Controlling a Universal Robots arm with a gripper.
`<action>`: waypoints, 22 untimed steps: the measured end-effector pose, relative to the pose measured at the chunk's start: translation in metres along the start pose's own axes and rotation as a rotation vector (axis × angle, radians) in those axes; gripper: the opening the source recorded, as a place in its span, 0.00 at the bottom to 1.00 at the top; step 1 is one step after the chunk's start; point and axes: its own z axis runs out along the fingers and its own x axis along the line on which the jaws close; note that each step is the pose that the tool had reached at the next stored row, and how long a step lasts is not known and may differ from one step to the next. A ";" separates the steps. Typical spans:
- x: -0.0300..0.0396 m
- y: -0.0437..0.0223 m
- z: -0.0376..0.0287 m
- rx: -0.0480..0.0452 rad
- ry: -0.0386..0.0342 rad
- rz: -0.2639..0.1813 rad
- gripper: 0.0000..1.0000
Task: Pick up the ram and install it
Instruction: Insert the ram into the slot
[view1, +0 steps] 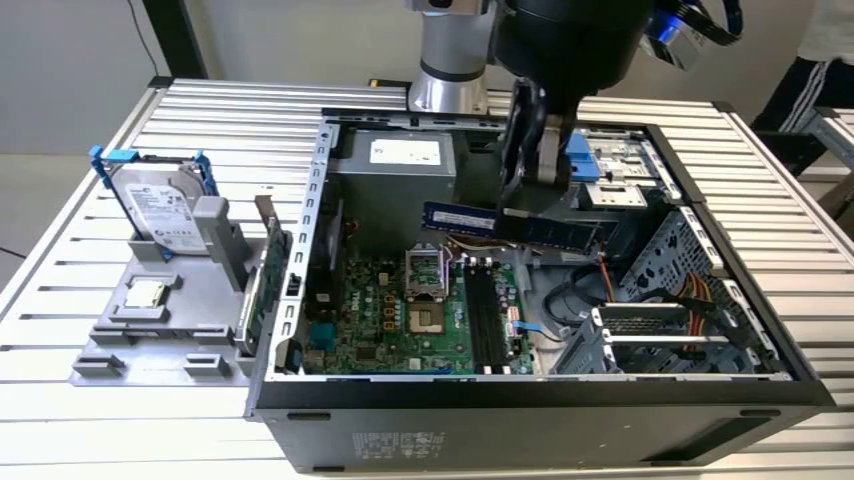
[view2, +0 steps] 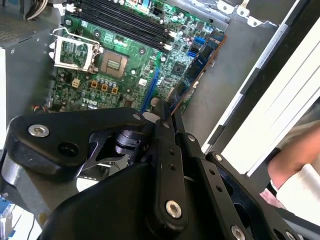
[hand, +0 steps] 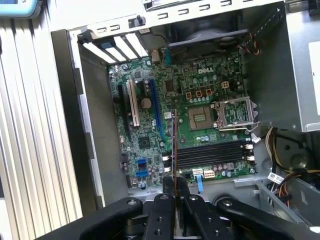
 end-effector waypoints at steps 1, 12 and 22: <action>-0.0015 -0.0025 -0.0003 0.0001 0.0003 0.000 0.00; -0.0159 -0.0119 -0.0007 0.0033 0.0002 -0.026 0.00; -0.0263 -0.0103 -0.0008 0.0102 0.0001 -0.058 0.00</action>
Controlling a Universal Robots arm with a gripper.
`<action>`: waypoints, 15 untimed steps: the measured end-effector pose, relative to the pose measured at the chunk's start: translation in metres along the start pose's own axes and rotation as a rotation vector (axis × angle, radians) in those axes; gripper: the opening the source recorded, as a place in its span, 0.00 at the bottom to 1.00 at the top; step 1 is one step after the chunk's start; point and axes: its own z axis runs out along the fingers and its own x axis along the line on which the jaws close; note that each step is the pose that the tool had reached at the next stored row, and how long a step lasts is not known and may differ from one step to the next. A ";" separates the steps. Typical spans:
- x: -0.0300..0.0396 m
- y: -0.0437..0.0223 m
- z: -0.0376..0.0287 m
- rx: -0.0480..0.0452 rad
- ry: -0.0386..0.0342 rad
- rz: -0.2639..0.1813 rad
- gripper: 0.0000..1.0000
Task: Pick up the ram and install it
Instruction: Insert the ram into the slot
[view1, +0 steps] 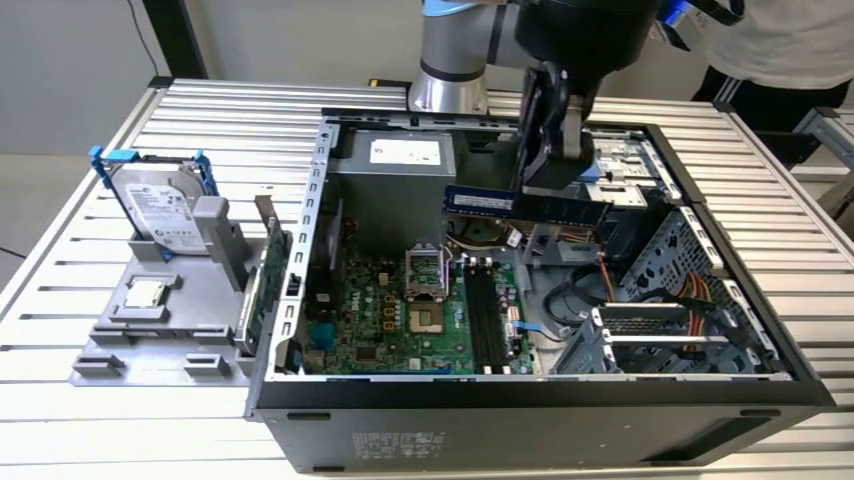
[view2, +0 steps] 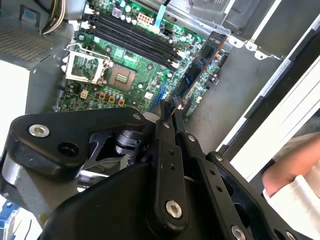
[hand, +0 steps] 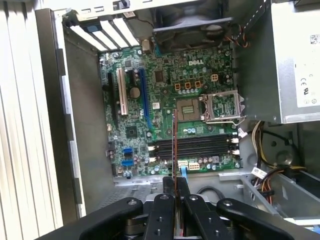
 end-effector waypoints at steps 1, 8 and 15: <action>-0.0014 0.0002 0.0000 0.0003 0.0000 -0.003 0.00; -0.0048 0.0006 -0.0004 0.0018 -0.0010 -0.006 0.00; -0.0060 0.0007 -0.0003 -0.0021 -0.0648 -0.009 0.00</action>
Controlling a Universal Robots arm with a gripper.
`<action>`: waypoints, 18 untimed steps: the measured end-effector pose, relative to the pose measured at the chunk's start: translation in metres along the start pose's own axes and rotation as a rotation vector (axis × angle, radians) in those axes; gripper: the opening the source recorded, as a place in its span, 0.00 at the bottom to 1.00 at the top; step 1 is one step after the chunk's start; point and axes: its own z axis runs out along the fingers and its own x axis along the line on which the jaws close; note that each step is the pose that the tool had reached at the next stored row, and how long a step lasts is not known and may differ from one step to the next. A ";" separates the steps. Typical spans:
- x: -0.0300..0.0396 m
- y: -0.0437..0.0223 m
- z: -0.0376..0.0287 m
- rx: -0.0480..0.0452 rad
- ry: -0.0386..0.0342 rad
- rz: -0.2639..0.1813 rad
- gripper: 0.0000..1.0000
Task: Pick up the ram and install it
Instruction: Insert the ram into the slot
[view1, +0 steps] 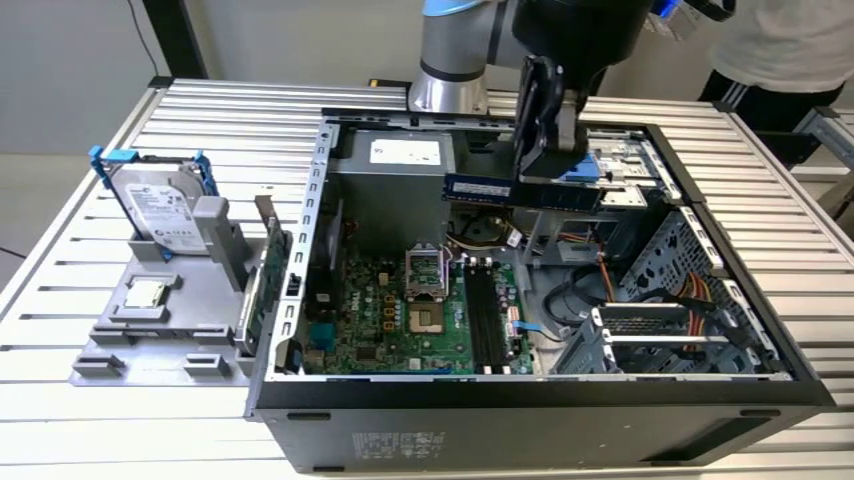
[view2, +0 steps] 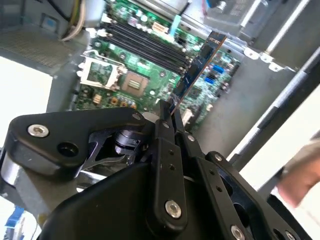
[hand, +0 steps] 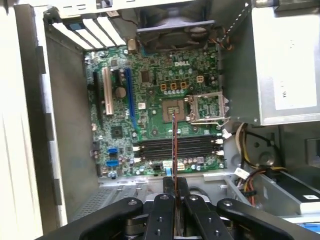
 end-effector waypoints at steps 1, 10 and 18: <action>0.0000 -0.0002 0.0001 -0.0008 -0.0095 -0.001 0.00; -0.0027 -0.0003 -0.0001 -0.0029 -0.0471 -0.020 0.00; -0.0032 -0.0007 0.0000 -0.0016 -0.0534 -0.026 0.00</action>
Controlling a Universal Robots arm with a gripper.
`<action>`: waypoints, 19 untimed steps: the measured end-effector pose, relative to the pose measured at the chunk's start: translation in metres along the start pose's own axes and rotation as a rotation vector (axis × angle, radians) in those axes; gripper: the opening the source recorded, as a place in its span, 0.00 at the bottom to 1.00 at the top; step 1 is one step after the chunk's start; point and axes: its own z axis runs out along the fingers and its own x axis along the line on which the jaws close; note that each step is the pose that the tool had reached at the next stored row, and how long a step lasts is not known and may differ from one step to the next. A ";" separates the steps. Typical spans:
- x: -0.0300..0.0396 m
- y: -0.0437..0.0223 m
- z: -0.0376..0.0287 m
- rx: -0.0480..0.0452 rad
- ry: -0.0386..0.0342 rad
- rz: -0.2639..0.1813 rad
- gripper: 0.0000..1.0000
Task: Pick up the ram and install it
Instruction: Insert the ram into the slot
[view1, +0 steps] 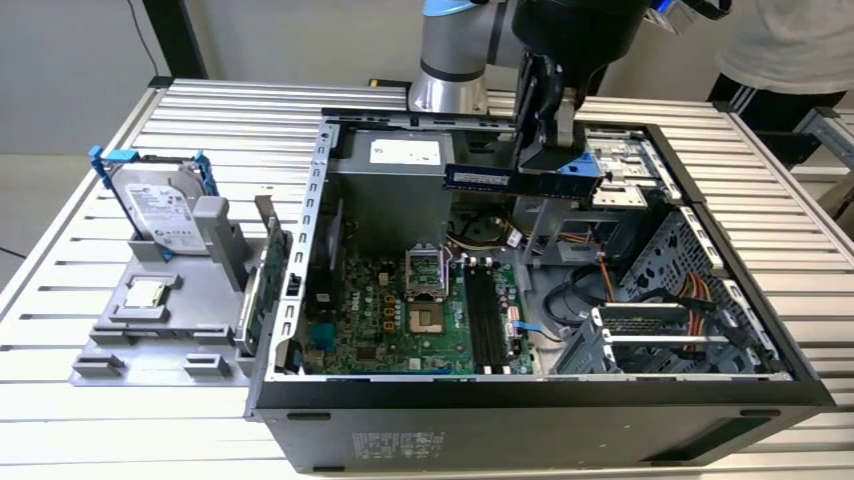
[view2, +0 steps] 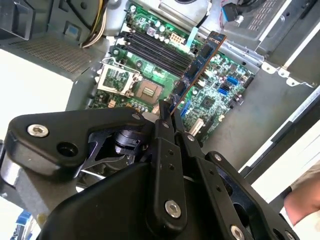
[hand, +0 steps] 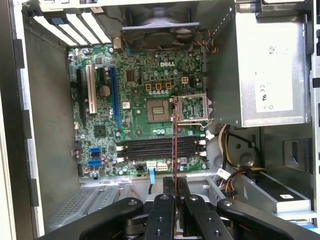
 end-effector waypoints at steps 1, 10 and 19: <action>-0.0005 -0.0001 0.0001 0.0000 -0.0001 0.000 0.00; -0.0011 -0.0033 0.0001 -0.0007 -0.0016 -0.037 0.00; -0.0011 -0.0034 0.0001 -0.0008 -0.0014 -0.049 0.00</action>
